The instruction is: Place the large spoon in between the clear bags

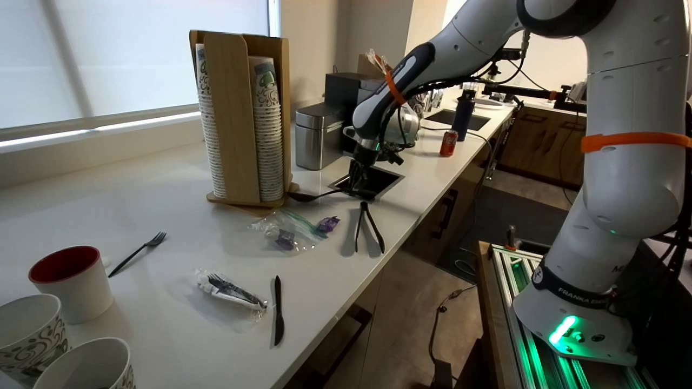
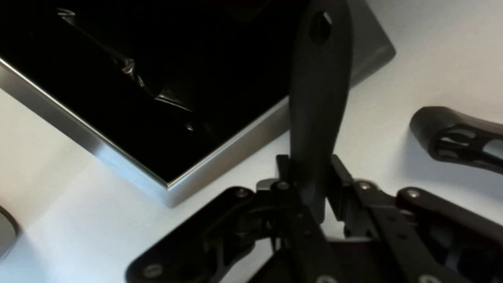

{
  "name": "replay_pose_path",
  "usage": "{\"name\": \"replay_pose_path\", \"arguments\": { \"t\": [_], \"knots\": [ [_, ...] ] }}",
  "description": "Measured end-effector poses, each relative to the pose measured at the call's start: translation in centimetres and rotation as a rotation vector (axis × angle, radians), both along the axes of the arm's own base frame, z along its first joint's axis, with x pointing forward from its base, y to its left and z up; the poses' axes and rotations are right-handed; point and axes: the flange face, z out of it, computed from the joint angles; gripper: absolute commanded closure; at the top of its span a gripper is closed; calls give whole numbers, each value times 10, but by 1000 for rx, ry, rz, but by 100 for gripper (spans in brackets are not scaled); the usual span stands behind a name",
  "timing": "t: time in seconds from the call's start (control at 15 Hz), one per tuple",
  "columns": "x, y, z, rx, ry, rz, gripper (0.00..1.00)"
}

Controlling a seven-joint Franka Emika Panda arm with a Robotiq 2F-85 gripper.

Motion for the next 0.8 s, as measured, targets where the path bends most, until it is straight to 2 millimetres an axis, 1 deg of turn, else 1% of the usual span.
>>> {"name": "replay_pose_path", "arguments": {
  "t": [0.2,0.33,0.47,0.6,0.73,0.8],
  "knots": [
    [-2,12,16,22,8,31,94],
    [-7,21,34,45,14,63,94],
    [-13,35,55,72,23,108,94],
    [-17,53,74,100,33,154,94],
    [-18,77,92,122,37,185,94],
    [-16,90,101,130,35,171,94]
  ]
}}
